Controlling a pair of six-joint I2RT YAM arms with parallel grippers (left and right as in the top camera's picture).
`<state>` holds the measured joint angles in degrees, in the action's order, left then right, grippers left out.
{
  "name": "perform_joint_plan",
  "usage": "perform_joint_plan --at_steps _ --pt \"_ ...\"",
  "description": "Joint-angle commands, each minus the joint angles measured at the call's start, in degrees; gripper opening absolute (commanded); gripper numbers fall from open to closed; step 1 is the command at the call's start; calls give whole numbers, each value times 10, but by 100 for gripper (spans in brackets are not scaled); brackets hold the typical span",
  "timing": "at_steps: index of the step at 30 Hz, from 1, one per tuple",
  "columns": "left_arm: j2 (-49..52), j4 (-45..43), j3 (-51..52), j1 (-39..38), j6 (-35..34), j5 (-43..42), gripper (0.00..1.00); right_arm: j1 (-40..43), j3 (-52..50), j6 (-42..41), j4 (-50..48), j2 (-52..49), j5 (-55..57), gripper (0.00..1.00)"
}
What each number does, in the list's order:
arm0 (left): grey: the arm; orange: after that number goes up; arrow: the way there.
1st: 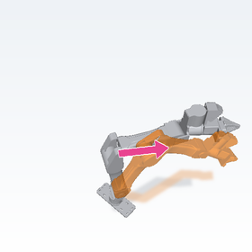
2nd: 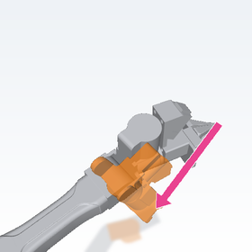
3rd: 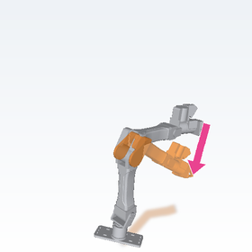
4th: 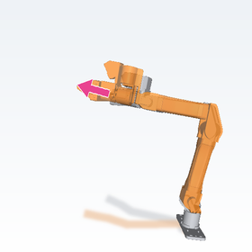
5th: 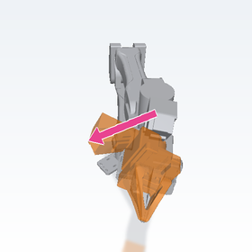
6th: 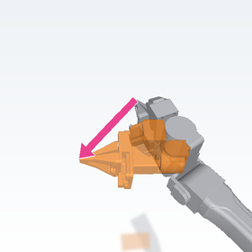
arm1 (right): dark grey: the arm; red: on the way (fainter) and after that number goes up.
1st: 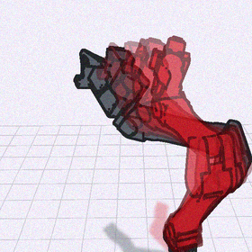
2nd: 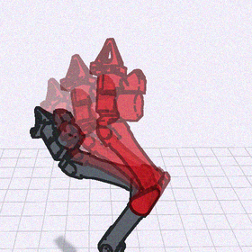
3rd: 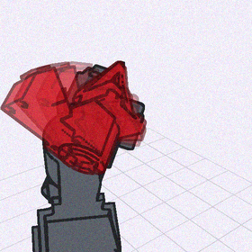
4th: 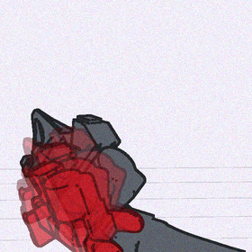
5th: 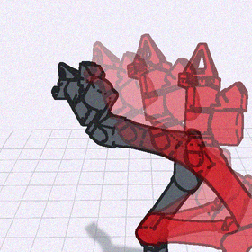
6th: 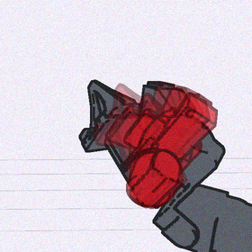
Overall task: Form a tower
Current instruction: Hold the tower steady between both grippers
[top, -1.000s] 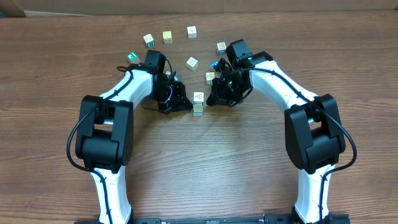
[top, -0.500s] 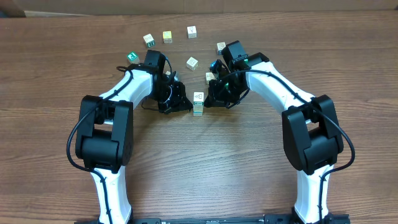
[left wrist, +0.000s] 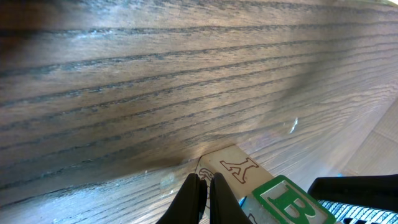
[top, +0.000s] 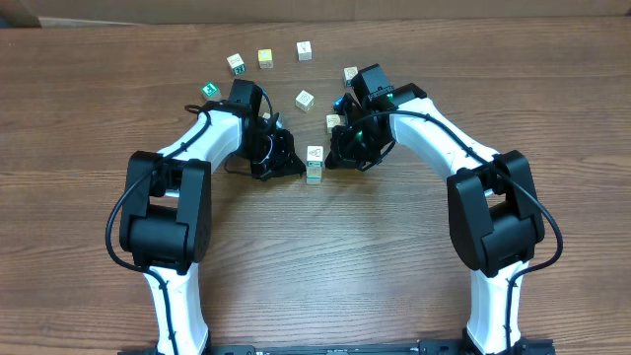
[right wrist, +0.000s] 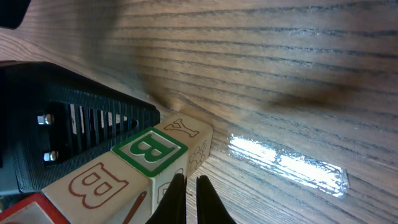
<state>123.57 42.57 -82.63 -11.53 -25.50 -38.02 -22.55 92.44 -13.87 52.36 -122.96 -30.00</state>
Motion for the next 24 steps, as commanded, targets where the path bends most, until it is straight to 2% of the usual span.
perform_joint_plan --at_steps 1,24 --pt "8 0 4 -2 11 -10 4 -2 -2 3 -7 0 3 4" --pt "8 0 4 -2 11 -10 4 -3 -2 5 -11 0 -19 4"
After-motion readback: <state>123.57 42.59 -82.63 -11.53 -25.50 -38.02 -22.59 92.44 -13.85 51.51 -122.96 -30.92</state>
